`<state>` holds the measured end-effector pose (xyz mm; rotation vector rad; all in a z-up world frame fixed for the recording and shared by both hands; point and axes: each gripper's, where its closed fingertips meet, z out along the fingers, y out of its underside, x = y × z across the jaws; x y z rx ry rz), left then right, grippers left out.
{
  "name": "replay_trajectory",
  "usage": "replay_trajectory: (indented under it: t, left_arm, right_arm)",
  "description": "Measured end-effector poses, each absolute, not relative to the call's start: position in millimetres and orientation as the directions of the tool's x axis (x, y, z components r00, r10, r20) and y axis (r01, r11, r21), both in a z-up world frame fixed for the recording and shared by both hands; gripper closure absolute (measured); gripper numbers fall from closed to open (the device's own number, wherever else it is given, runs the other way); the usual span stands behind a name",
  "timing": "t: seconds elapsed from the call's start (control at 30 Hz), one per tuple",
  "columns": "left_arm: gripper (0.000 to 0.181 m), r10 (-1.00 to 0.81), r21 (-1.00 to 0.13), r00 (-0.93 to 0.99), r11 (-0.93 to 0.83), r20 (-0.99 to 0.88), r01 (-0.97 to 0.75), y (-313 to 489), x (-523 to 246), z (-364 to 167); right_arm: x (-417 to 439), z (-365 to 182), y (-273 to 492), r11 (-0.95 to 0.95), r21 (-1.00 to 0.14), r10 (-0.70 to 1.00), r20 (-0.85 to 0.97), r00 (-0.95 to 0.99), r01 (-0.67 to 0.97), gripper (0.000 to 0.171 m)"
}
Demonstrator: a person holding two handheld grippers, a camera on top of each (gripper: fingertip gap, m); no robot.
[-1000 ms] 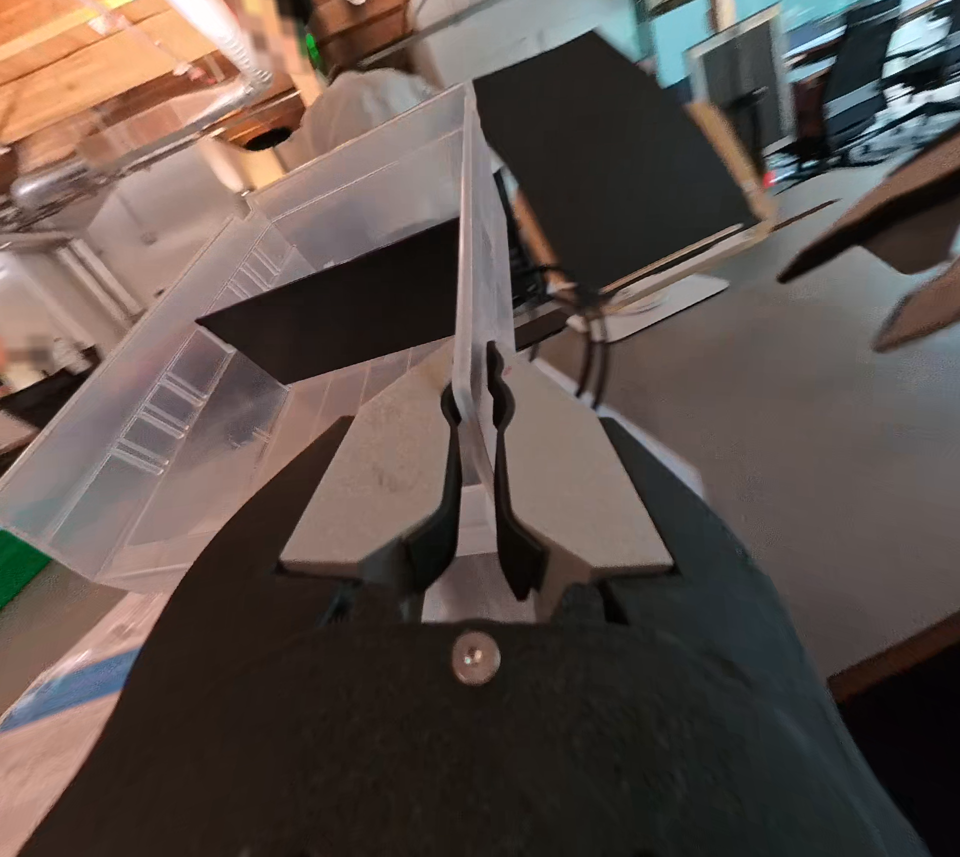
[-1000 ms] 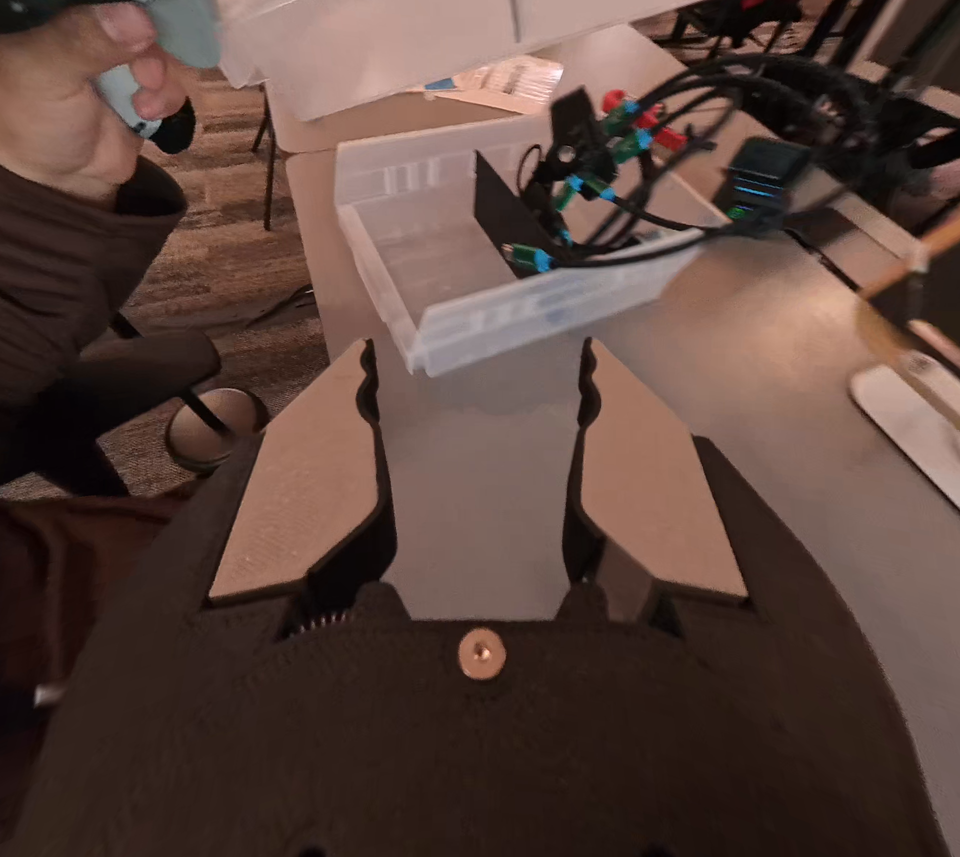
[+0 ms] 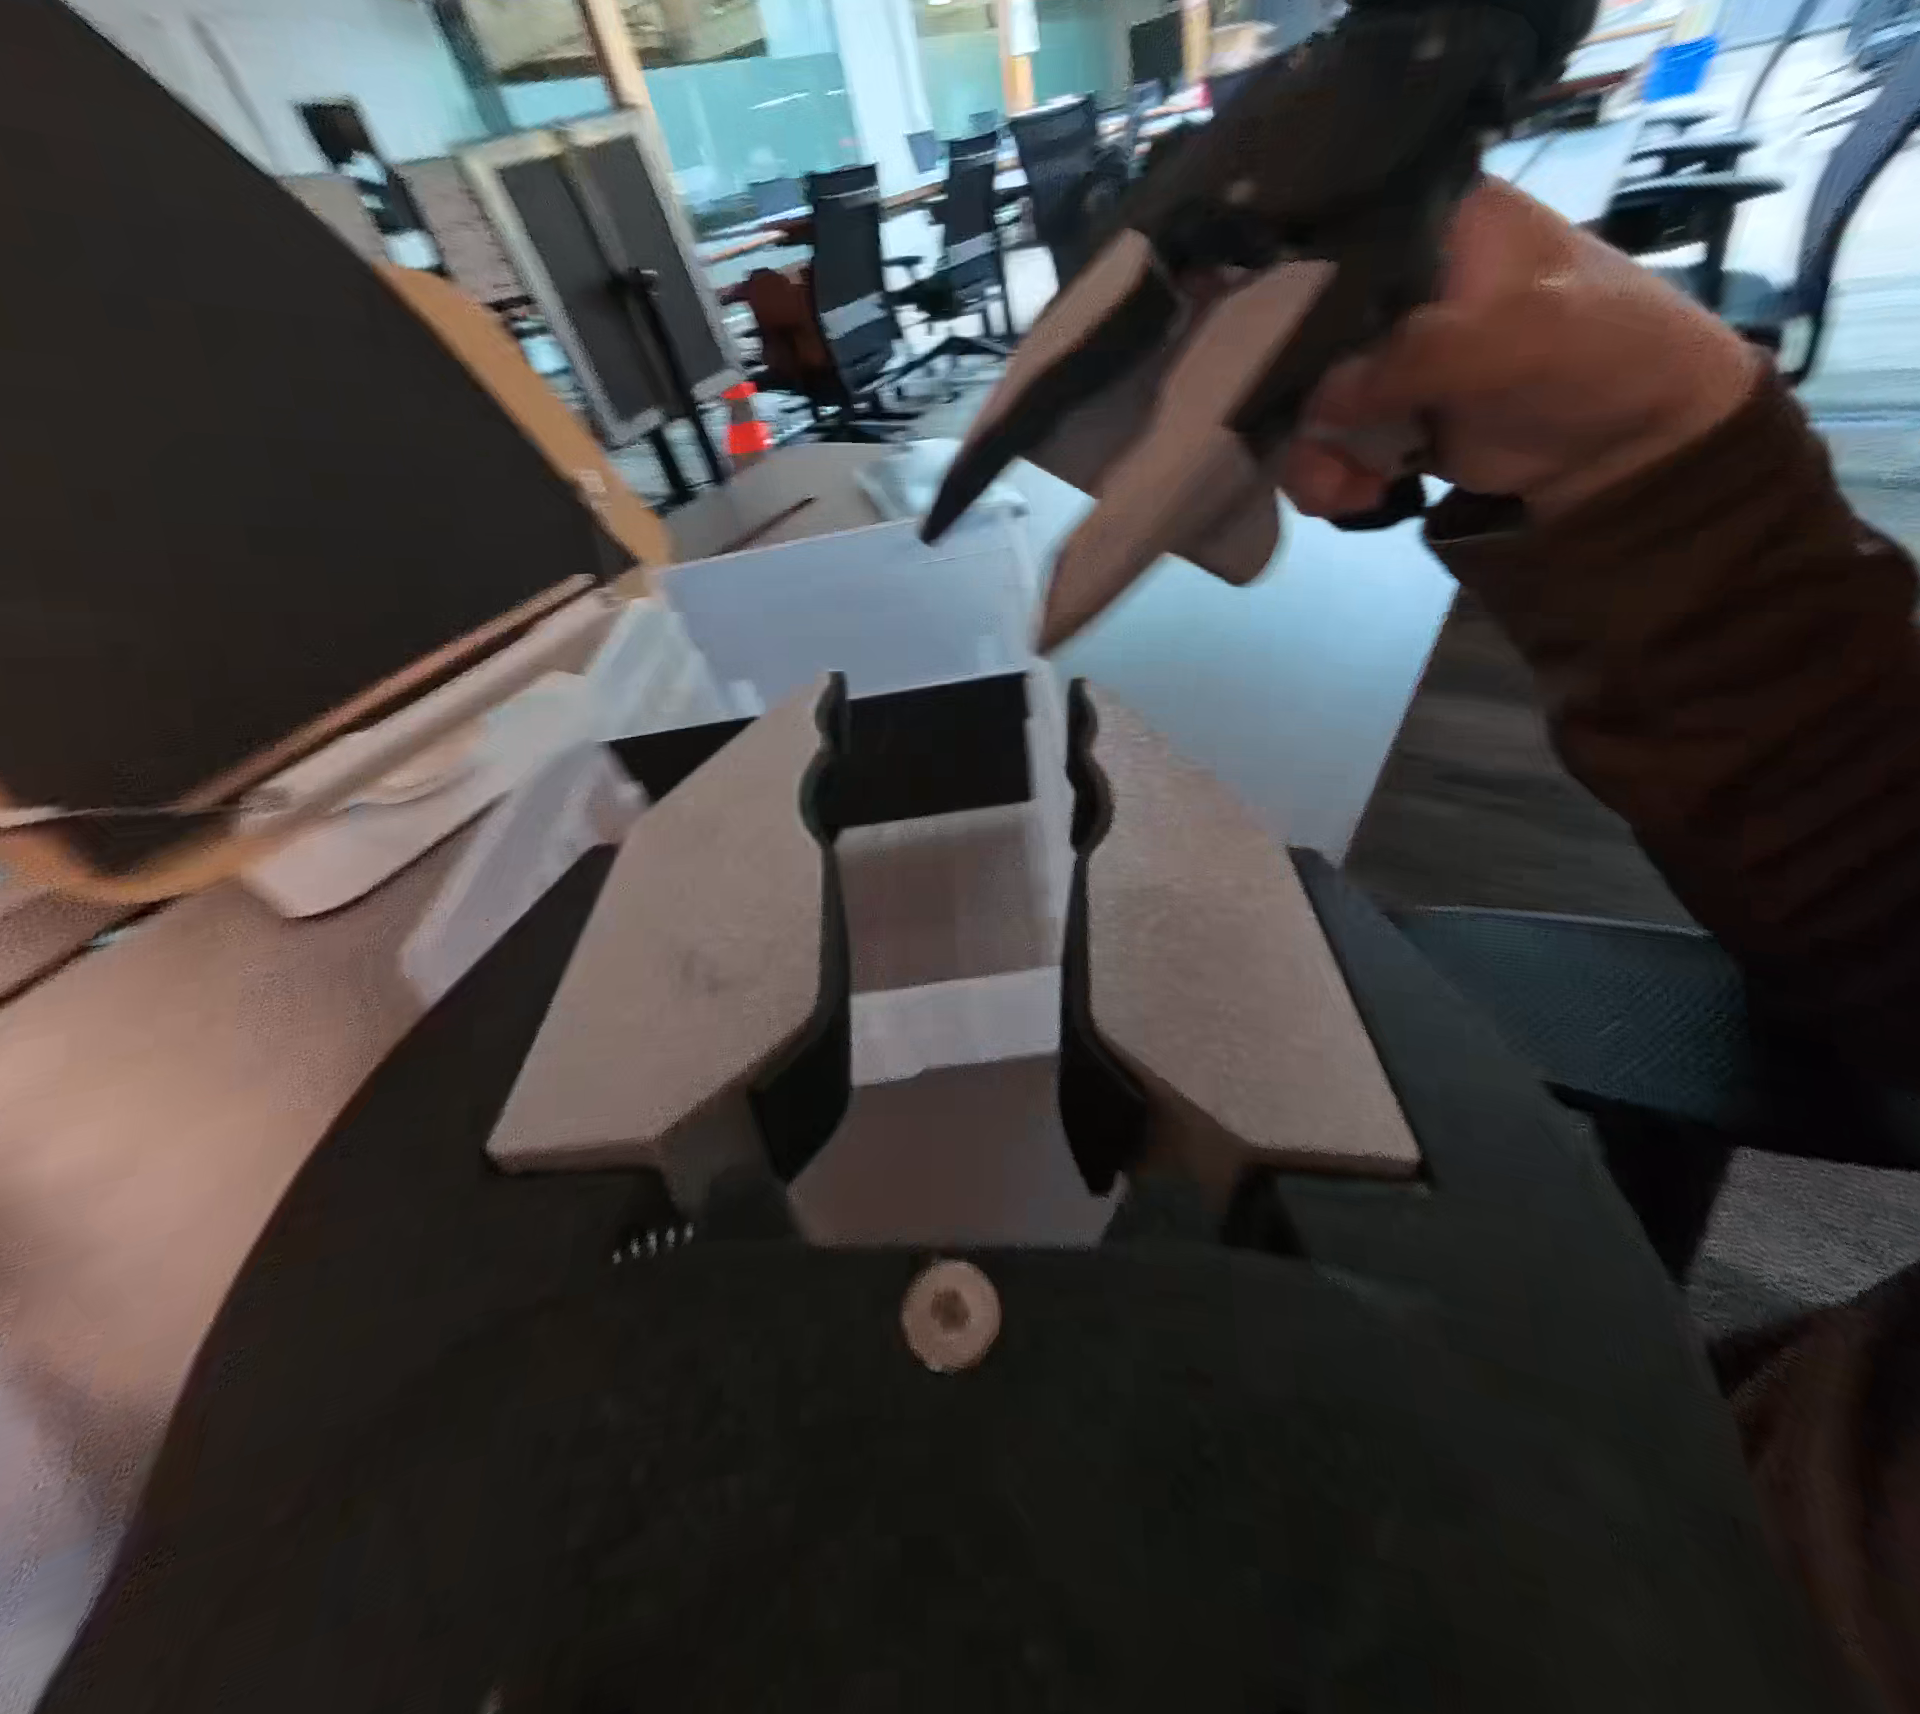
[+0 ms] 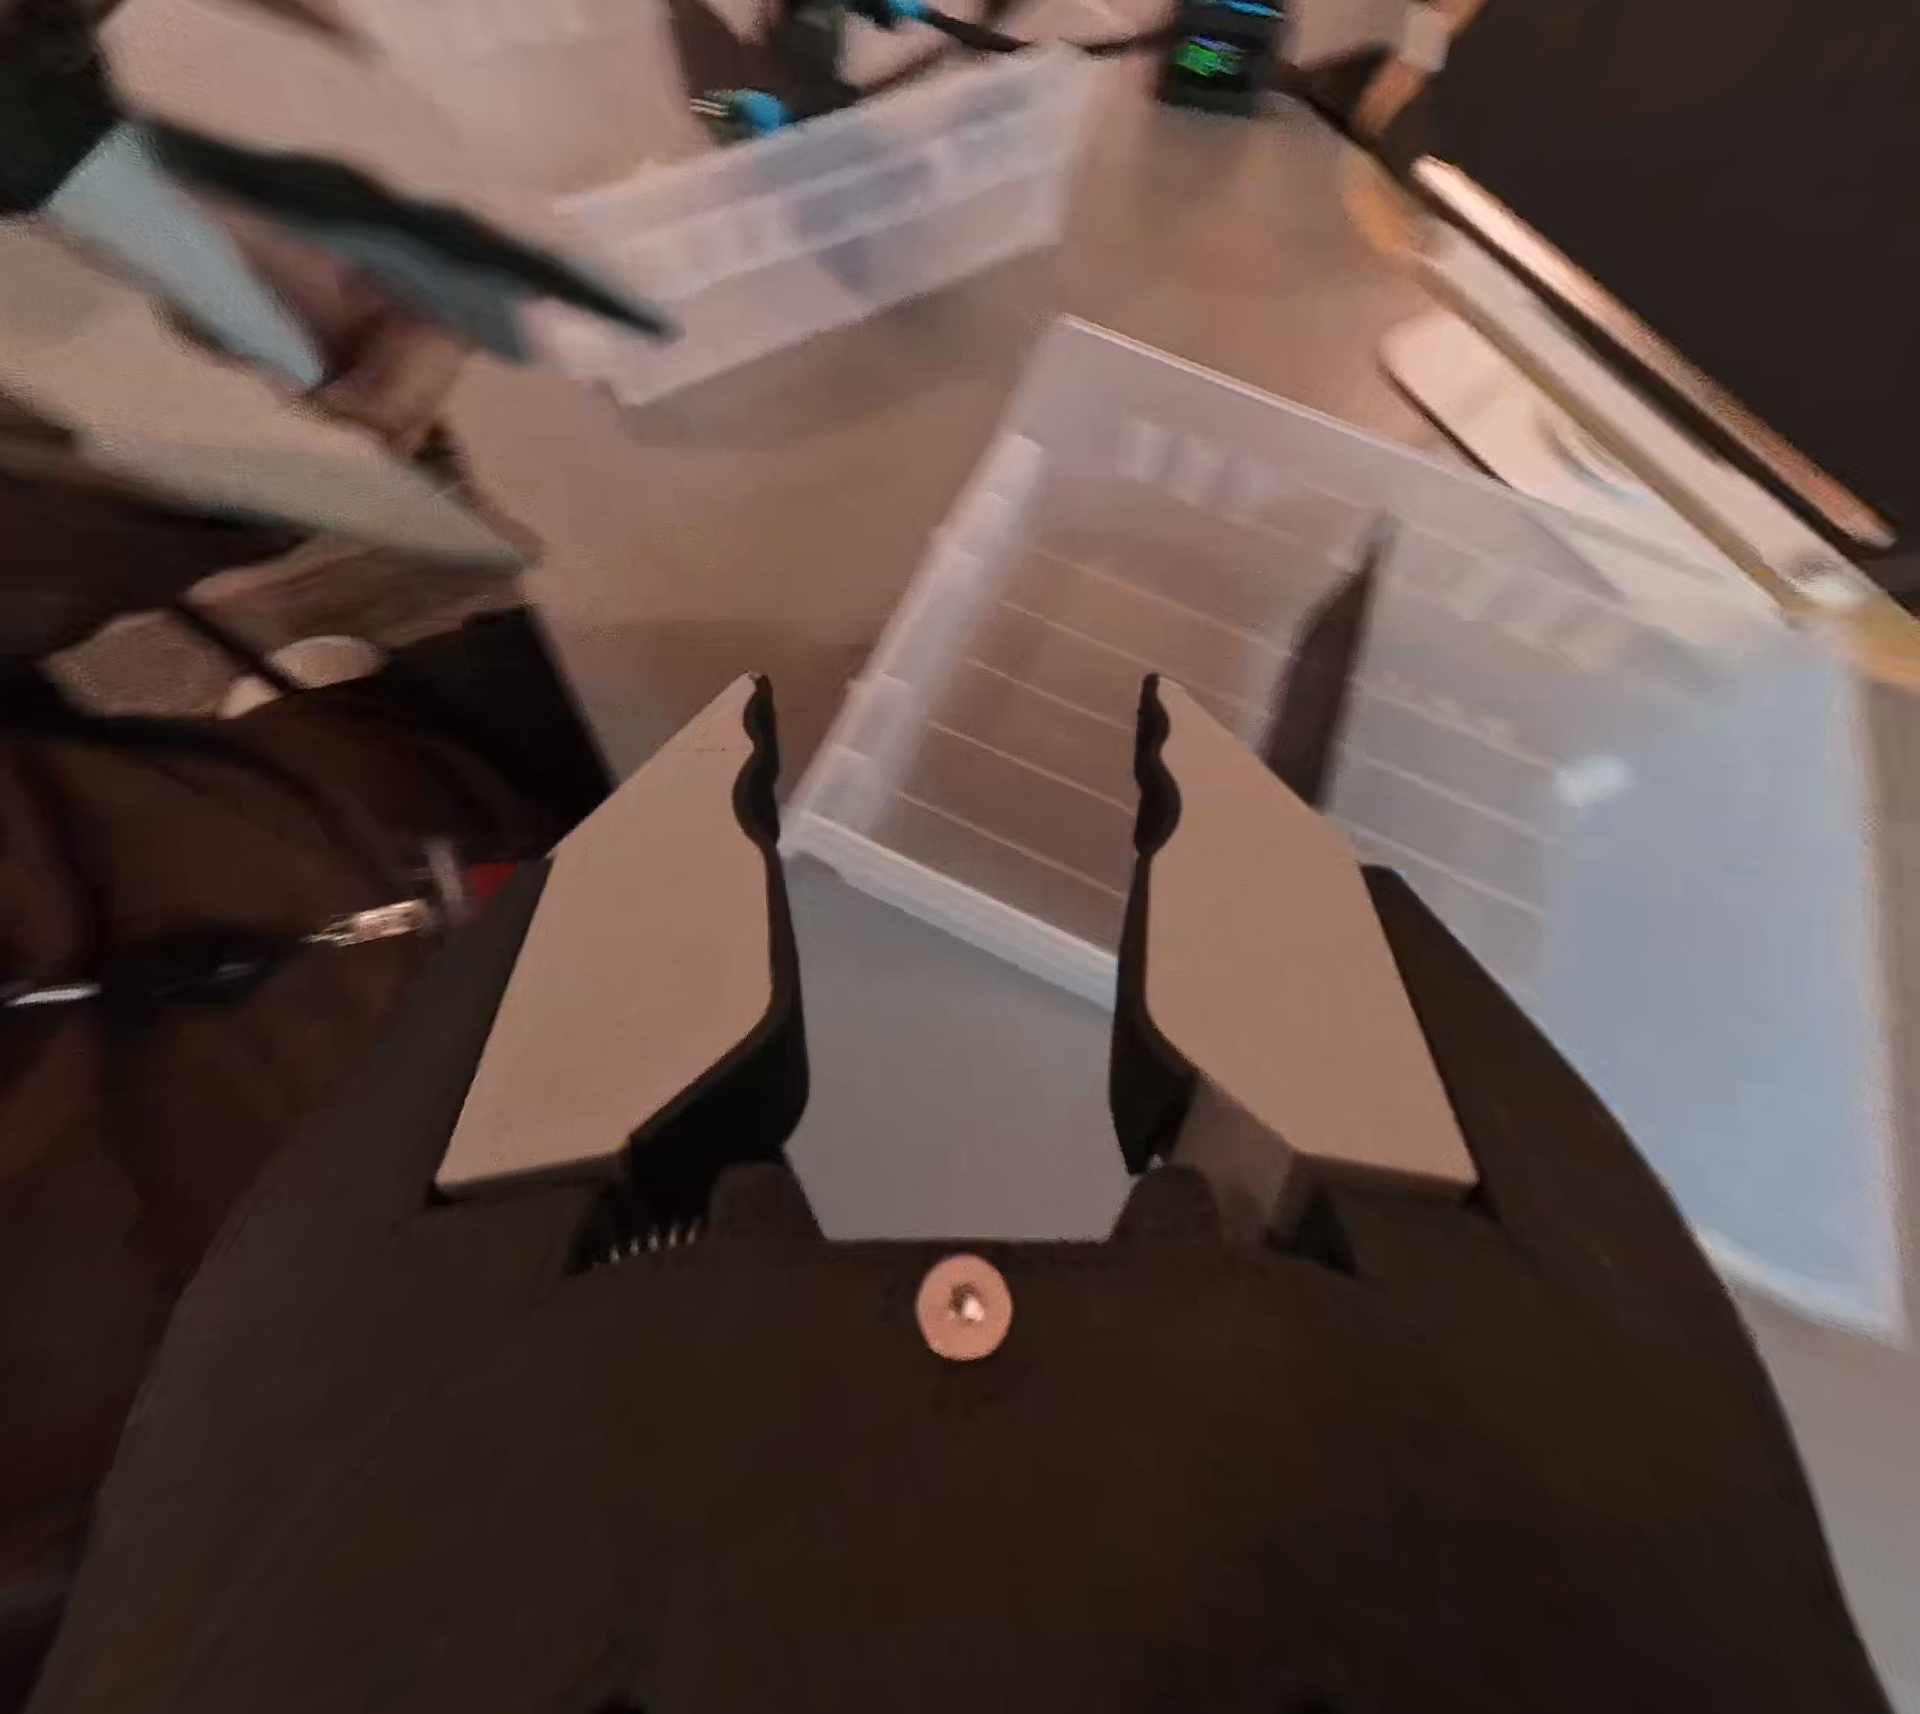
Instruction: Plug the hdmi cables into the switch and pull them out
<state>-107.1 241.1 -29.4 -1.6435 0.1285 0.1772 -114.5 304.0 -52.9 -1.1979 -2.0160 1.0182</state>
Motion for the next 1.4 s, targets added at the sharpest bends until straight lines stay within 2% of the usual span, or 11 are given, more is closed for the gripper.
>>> replay_trajectory:
  t: [0.13, 0.23, 0.33, 0.43, 0.53, 0.6, 0.67, 0.8, 1.0, 1.17, 1.4]
  left_arm:
    - [0.126, 0.156, -0.954, 0.955, -0.206, -0.251, -0.218, 191.2, -152.4, -30.3]
    - [0.122, 0.206, -0.950, 0.951, -0.259, -0.229, -0.173, 170.4, -180.0, -39.9]
    - [0.122, 0.250, -0.940, 0.938, -0.303, -0.239, -0.159, 154.8, -202.9, -45.8]
    - [0.121, 0.295, -0.925, 0.925, -0.359, -0.238, -0.124, 139.9, -224.8, -58.3]
    - [0.120, 0.350, -0.916, 0.907, -0.393, -0.233, -0.084, 125.0, -248.3, -65.9]
    - [0.120, 0.401, -0.910, 0.883, -0.409, -0.242, -0.064, 113.6, -266.4, -68.8]
    - [0.120, 0.445, -0.904, 0.863, -0.426, -0.241, -0.033, 101.9, -282.3, -73.2]
    - [0.120, 0.489, -0.910, 0.847, -0.414, -0.206, 0.017, 90.4, -297.9, -75.6]
    - [0.118, 0.508, -0.879, 0.825, -0.476, -0.246, 0.031, 103.8, -308.7, -102.6]
    - [0.138, 0.501, -0.874, 0.836, -0.483, -0.223, 0.057, 114.9, -307.2, -117.1]
    - [0.120, 0.447, -0.868, 0.882, -0.487, -0.147, 0.102, 111.9, -291.7, -111.2]
  right_arm:
    - [-114.9, -67.0, 217.8, 0.420, -0.820, 0.748, 0.071, -0.660, 0.389, 0.107]
    - [-124.9, -109.9, 199.4, 0.559, -0.686, 0.728, 0.137, -0.672, 0.466, 0.116]
    - [-126.9, -145.0, 229.0, 0.618, -0.489, 0.770, 0.216, -0.601, 0.616, 0.132]
    - [-116.0, -150.6, 274.0, 0.583, -0.409, 0.812, 0.257, -0.524, 0.703, 0.149]
    - [-89.1, -151.0, 323.2, 0.470, -0.355, 0.883, 0.202, -0.424, 0.808, 0.125]
    - [-69.2, -150.0, 371.4, 0.365, -0.320, 0.924, 0.242, -0.297, 0.875, 0.131]
    - [-55.9, -143.5, 411.9, 0.269, -0.345, 0.943, 0.283, -0.174, 0.899, 0.137]
    - [-53.4, -119.5, 436.3, 0.121, -0.496, 0.979, 0.205, -0.020, 0.860, 0.126]
    - [-112.0, -78.5, 362.5, 0.201, -0.749, 0.971, 0.067, -0.229, 0.631, 0.113]
    - [-146.8, -84.0, 327.9, 0.186, -0.786, 0.966, 0.036, -0.257, 0.590, 0.094]
    - [-193.1, -128.8, 365.5, 0.093, -0.741, 0.985, 0.167, 0.048, 0.665, 0.082]
